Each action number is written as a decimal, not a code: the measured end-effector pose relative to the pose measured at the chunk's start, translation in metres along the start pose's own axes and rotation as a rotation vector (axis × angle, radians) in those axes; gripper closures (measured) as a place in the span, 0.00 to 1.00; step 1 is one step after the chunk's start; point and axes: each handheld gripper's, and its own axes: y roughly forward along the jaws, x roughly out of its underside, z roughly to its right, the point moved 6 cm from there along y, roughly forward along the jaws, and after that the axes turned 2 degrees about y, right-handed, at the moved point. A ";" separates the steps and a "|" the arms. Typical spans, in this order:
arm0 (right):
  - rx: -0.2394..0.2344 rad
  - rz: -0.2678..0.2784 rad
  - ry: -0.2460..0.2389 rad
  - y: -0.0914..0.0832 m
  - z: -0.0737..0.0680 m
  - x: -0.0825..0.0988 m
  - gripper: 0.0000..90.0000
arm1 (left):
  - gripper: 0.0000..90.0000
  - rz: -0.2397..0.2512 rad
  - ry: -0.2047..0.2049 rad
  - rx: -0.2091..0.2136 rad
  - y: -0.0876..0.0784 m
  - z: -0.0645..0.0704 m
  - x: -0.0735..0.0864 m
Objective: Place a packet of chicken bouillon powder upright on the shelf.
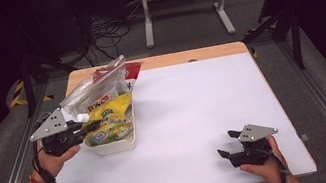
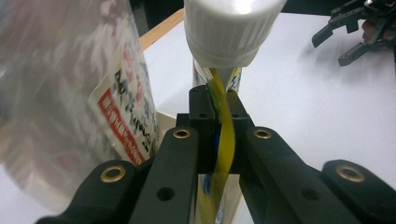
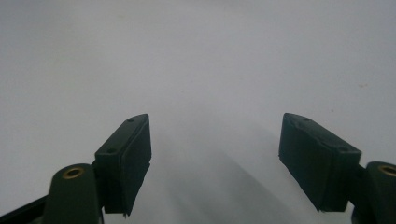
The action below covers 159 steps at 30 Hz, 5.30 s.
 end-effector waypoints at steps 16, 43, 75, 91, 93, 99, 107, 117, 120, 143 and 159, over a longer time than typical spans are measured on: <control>-0.003 -0.004 -0.004 0.001 -0.002 0.000 0.28 | 0.96 0.011 -0.036 -0.024 0.004 0.001 0.016; -0.013 -0.009 -0.018 0.005 -0.003 -0.002 0.28 | 0.96 0.037 -0.106 -0.059 0.002 0.001 0.046; -0.001 0.005 -0.023 -0.001 0.001 -0.004 0.28 | 0.89 0.056 -0.141 -0.173 0.005 0.005 0.046; -0.003 0.009 -0.026 -0.002 0.000 -0.005 0.28 | 0.84 0.086 -0.139 -0.212 0.002 0.008 0.042; -0.003 0.009 -0.026 -0.002 0.001 -0.005 0.28 | 0.84 0.090 -0.137 -0.218 0.000 0.010 0.042; -0.004 0.011 -0.026 -0.002 0.000 -0.006 0.27 | 0.83 0.098 -0.132 -0.228 -0.002 0.012 0.039; -0.003 0.012 -0.026 -0.003 0.001 -0.006 0.27 | 0.74 0.131 -0.135 -0.268 -0.009 0.014 0.034; -0.002 0.015 -0.028 -0.003 0.001 -0.006 0.27 | 0.60 0.147 -0.145 -0.339 -0.016 0.022 0.031; -0.001 0.015 -0.028 -0.004 0.001 -0.007 0.27 | 0.51 0.136 -0.150 -0.361 -0.017 0.025 0.033; 0.002 0.025 -0.031 -0.007 0.003 -0.009 0.27 | 0.24 0.106 -0.235 -0.377 -0.012 0.060 0.049; 0.003 0.022 -0.032 -0.007 0.003 -0.009 0.27 | 0.31 0.131 -0.248 -0.420 -0.029 0.068 0.053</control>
